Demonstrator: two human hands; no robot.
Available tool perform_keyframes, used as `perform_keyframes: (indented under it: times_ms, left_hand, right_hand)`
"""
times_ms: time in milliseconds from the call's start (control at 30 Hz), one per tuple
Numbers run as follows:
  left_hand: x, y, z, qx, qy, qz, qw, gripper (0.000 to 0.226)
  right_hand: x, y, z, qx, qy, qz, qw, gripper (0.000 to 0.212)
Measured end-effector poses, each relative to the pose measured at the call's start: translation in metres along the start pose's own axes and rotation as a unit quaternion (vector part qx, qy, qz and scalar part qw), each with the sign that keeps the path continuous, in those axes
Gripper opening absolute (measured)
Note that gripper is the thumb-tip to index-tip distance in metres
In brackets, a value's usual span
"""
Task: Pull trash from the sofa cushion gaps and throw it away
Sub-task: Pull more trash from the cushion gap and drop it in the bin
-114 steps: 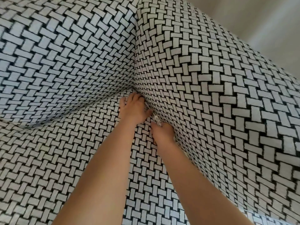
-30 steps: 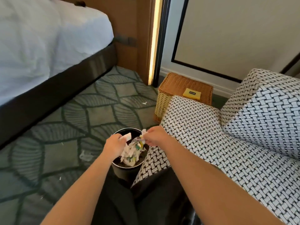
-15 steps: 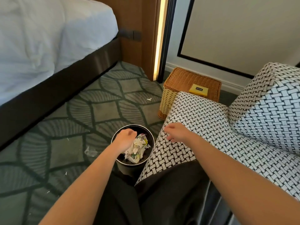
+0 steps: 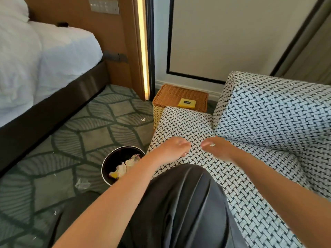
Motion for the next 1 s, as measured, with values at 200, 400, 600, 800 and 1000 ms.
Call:
perform_keyframes:
  times_ms: [200,400,600,800,1000]
  left_hand:
    - [0.011,0.06,0.078,0.05,-0.08,0.063,0.994,0.038]
    - [0.023,0.09,0.164,0.049,-0.147,0.104,0.982,0.035]
    - [0.024,0.091,0.249,0.001,-0.168,0.123,0.978,0.035]
    - [0.029,0.072,0.319,0.001,-0.213,0.115,0.97,0.028]
    - [0.048,0.071,0.337,0.044,-0.162,0.171,0.971,0.029]
  right_hand:
    - [-0.047,0.083,-0.028,0.059,0.04,0.039,0.997,0.029]
    - [-0.103,0.187,-0.033,0.119,0.102,0.145,0.977,0.033]
    - [-0.149,0.304,0.013,0.176,0.229,0.312,0.905,0.039]
    - [-0.175,0.345,0.041,0.233,0.363,0.348,0.833,0.045]
    - [-0.171,0.353,0.035,0.276,0.468,0.344,0.765,0.038]
Point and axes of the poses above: each hand's wrist, its own x-axis towards the middle knuckle, its own z-axis out of the palm, y = z × x, the point moved 6 cm from there along x, towards the middle knuckle, and after that the axes turned 14 degrees about z, right-handed, at the moved point
